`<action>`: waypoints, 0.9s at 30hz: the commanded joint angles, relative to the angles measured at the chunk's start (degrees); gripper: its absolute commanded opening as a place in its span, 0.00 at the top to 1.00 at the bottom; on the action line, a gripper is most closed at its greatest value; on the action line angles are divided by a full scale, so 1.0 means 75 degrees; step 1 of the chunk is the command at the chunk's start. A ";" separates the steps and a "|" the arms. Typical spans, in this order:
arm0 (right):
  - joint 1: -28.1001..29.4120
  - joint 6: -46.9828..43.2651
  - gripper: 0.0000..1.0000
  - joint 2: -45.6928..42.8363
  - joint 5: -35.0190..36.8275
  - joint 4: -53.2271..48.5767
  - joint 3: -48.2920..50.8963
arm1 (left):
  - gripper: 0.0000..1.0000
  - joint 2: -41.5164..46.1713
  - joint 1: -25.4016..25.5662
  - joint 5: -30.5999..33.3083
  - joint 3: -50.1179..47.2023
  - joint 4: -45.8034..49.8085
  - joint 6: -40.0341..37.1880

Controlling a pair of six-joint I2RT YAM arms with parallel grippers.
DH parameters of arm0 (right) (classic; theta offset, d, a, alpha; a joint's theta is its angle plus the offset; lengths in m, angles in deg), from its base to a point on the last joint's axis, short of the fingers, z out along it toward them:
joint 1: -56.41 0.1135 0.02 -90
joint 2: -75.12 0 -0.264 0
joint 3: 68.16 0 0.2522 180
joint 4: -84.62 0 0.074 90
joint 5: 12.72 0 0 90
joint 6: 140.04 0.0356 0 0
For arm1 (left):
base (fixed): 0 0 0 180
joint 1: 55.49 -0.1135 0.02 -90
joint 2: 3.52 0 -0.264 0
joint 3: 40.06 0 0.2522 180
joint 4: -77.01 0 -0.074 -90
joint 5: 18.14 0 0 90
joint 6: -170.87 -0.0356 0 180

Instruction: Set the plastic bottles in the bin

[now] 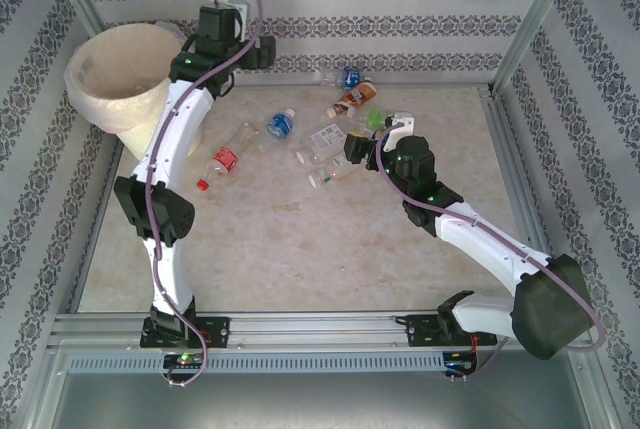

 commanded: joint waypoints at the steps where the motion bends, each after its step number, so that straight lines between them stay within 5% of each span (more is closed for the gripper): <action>1: -0.0093 0.0160 0.02 -0.0169 0.0100 -0.0070 0.0063 | 0.00 -0.0576 0.0164 -0.0287 0.0201 0.0794 -0.0459; 11: -0.0128 0.0267 0.02 -0.0055 0.0064 -0.0162 -0.0064 | 0.00 -0.2046 0.0208 -0.0736 0.0476 0.2088 -0.1095; 27: -0.0137 0.0468 0.02 0.0044 -0.0002 -0.0338 -0.0256 | 0.09 -0.3248 0.0211 -0.1155 0.0192 0.1596 -0.1573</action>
